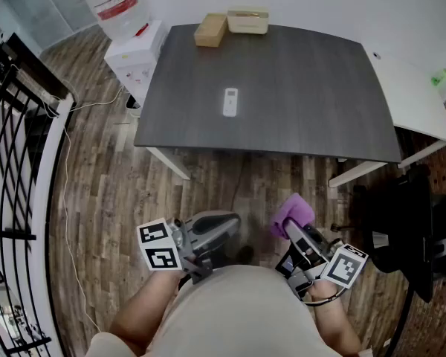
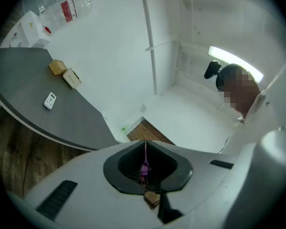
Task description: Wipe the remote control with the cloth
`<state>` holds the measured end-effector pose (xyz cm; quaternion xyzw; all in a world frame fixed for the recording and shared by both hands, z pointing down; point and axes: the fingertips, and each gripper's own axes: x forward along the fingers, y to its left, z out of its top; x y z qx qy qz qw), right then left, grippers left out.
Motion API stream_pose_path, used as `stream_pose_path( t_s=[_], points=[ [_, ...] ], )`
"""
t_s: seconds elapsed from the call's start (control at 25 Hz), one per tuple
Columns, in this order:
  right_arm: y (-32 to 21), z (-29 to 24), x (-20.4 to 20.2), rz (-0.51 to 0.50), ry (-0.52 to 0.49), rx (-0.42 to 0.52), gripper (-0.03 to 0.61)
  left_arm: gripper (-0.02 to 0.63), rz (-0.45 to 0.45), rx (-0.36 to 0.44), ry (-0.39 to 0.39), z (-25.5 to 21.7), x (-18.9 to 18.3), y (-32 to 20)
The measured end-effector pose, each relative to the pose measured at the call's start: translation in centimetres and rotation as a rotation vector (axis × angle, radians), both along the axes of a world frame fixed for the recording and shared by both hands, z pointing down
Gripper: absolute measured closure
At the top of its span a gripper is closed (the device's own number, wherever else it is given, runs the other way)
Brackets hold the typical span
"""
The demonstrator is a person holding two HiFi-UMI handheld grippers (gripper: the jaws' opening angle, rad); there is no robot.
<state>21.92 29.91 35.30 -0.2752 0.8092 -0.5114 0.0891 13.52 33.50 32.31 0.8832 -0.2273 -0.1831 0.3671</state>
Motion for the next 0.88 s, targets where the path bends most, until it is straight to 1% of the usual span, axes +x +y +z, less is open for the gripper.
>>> stream_pose_path(
  t_s=[0.08,0.2,0.4,0.52,0.64,0.8,0.88],
  points=[
    [-0.6,-0.5,0.6,0.021,0.006,0.023,0.442,0.609,-0.001,0.004,-0.001,-1.1,-1.9,-1.2],
    [-1.3,-0.6,-0.3,0.020,0.011,0.032,0.442,0.609,-0.033,0.011,-0.022,-1.6,-4.1,-2.5],
    [-2.1,-0.5,-0.6,-0.002,0.037,0.039,0.443,0.609,-0.108,-0.016,-0.054,-0.5,-5.3,-3.3],
    [-2.5,0.3,-1.2,-0.024,0.078,0.040,0.442,0.609,-0.174,-0.021,-0.093,0.1,-6.7,-3.9],
    [-3.4,1.5,-2.0,-0.035,0.110,0.016,0.443,0.606,-0.231,-0.020,-0.144,0.9,-8.4,-5.1],
    [-5.6,2.3,-3.5,-0.049,0.153,0.008,0.442,0.590,-0.253,-0.027,-0.206,2.3,-10.6,-8.0],
    [-7.2,2.7,-4.4,-0.051,0.192,0.007,0.442,0.578,-0.247,-0.037,-0.258,3.5,-11.6,-10.2]
  ],
)
